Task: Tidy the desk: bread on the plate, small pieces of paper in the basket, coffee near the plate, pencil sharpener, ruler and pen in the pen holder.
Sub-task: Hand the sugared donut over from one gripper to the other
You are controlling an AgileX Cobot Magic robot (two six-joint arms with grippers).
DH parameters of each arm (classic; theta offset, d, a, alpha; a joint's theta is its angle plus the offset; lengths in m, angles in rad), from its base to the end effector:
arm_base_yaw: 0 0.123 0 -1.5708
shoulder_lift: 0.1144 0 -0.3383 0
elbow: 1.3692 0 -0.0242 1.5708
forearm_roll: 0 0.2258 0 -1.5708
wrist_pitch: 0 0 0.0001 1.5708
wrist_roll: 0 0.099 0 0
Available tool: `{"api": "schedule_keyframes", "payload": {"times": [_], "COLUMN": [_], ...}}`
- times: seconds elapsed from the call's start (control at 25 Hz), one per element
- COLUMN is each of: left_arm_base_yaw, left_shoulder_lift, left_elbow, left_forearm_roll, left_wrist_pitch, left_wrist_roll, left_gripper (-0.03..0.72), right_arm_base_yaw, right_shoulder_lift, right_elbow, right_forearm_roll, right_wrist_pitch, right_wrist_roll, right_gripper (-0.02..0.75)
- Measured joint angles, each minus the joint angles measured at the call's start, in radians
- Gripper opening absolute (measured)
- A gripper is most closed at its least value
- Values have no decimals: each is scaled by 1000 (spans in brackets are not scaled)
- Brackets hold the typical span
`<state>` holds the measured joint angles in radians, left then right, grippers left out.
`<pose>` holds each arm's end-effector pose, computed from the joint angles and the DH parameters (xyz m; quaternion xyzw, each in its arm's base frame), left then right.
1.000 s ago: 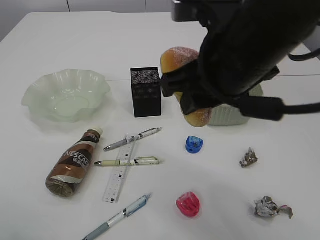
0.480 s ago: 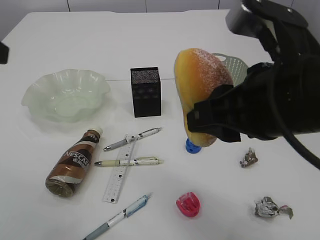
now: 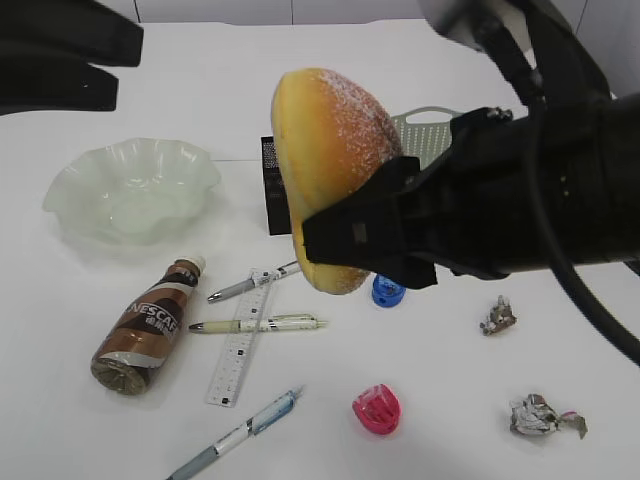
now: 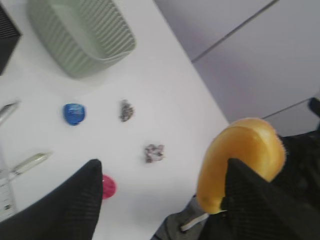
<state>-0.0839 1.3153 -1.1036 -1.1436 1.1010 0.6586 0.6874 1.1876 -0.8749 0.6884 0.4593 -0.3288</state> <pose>0.2118 -0.0985 0.4120 0.1529 0.8295 -0.4553 0.2852 0.1481 0.1577 0.3693 -0.2310 0.8448 0.3325 0.3498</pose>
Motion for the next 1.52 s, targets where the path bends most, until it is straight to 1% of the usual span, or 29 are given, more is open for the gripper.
{"api": "schedule_keyframes", "payload": {"times": [0.08,0.16,0.32,0.4,0.56,0.64,0.8,0.96,1.12,1.32,1.52], "left_arm_base_yaw": [0,0,0,-5,-65,-93,-119,-128,-132,-162,-216], "left_shoulder_lift": [23,47,62,62,62,64,93,126,145,183,222], "left_elbow": [0,0,0,0,0,0,0,0,0,0,-5], "left_forearm_roll": [-90,-140,-213,-232,-252,-268,-288,-327,-336,-343,-372], "left_wrist_pitch": [53,83,88,89,89,89,97,97,97,97,95], "left_wrist_roll": [60,100,140,146,151,159,166,182,186,187,203], "left_gripper": [566,569,571,572,573,573,577,589,591,592,592], "right_arm_base_yaw": [0,0,0,0,0,0,0,0,0,0,0], "right_shoulder_lift": [0,0,0,0,0,0,19,60,86,94,97], "right_elbow": [0,0,0,0,0,0,0,0,0,0,0], "right_forearm_roll": [68,128,259,335,479,525,578,611,672,786,807], "right_wrist_pitch": [-2,-2,-2,-2,-2,-2,-4,-11,-18,-24,-32], "right_wrist_roll": [-78,-153,-266,-325,-419,-448,-466,-475,-521,-620,-645], "right_gripper": [232,232,232,232,232,231,231,231,231,229,229]}}
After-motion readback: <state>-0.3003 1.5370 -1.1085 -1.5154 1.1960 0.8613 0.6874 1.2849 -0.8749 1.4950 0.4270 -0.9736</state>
